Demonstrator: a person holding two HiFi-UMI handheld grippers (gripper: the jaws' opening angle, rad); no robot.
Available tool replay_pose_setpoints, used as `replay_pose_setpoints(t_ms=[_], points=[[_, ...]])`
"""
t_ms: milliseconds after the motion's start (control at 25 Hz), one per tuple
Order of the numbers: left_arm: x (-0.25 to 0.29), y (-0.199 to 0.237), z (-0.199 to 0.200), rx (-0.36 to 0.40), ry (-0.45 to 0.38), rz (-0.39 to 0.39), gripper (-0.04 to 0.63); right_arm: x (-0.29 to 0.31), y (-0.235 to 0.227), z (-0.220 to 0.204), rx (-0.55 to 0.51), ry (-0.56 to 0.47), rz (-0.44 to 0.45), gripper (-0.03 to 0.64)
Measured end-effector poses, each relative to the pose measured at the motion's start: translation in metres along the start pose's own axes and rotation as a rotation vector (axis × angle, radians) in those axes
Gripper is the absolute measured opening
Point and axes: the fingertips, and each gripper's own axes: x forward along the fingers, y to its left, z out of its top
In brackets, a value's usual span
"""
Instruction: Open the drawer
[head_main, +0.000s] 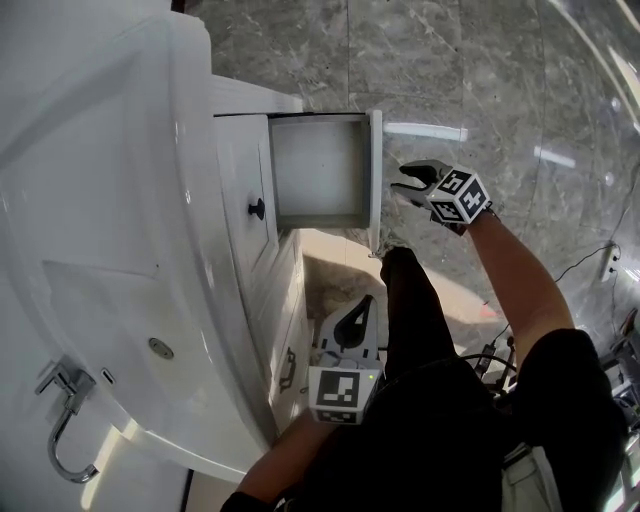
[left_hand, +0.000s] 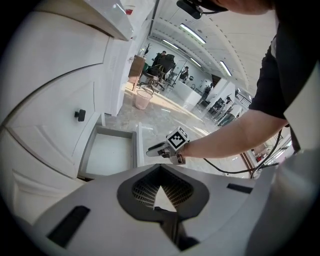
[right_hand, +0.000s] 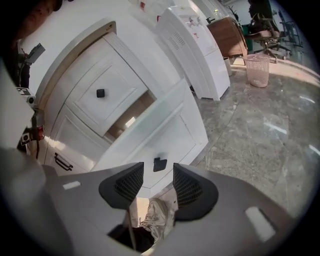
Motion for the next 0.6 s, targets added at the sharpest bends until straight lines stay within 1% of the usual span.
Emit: replay_pose_setpoints(t_ms=[160, 240, 320, 600], points=[[-0.018, -0.008, 0.017, 0.017, -0.027, -0.015, -0.009, -0.029, 0.013, 0.023, -0.007, -0.039, -0.032, 0.155], [-0.031, -0.016, 0.034, 0.047, -0.052, -0.029, -0.009, -0.046, 0.024, 0.038, -0.006, -0.067, -0.042, 0.155], [-0.044, -0.019, 0.056, 0.071, -0.091, -0.029, -0.009, -0.063, 0.035, 0.058, -0.01, -0.101, -0.048, 0.153], [-0.098, -0.044, 0.129, 0.103, -0.231, -0.044, -0.009, -0.126, 0.084, 0.136, -0.062, -0.194, -0.054, 0.138]])
